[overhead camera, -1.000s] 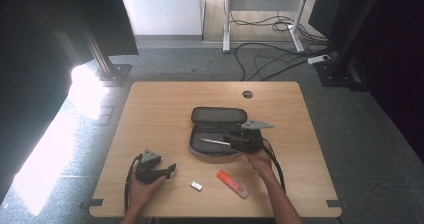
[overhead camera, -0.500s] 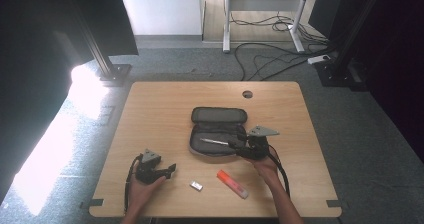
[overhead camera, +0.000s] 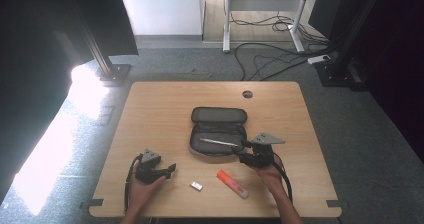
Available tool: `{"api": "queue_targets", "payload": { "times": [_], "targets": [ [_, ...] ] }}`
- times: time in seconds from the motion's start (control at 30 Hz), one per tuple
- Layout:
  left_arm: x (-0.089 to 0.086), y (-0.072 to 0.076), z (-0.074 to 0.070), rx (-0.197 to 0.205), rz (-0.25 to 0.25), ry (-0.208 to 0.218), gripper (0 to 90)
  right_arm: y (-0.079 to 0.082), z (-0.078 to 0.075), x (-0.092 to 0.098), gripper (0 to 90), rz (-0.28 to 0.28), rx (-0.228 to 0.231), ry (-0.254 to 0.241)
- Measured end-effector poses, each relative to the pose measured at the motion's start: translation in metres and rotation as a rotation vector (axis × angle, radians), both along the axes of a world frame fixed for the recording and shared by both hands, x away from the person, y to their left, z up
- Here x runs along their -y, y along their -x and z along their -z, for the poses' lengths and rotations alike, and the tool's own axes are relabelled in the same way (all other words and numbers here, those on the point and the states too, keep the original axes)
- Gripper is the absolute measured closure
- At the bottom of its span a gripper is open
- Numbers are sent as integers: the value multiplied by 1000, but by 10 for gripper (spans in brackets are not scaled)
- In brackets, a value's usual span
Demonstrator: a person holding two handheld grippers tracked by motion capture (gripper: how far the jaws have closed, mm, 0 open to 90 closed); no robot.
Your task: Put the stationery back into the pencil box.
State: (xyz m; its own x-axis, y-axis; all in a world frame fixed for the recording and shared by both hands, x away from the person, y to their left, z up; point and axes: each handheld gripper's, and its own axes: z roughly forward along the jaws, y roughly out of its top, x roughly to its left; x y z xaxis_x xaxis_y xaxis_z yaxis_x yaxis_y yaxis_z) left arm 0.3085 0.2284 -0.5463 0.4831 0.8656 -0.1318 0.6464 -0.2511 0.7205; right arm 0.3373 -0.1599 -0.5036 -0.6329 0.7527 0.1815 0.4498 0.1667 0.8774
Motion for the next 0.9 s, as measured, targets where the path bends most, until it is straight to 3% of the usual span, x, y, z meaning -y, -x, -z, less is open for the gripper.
{"api": "queue_targets", "payload": {
  "times": [0.5,0.63,0.7,0.9],
  "targets": [
    [0,-1,0,0,1,0,269,27,8,5,471,-5,-3,9],
    [-1,-1,0,-3,1,5,269,36,16,8,471,-6,-27,-5],
    [-1,-1,0,-1,1,1,269,40,20,9,471,-5,-31,11],
    [0,-1,0,0,0,-4,270,42,23,10,472,-16,-40,10]
  ]
}}
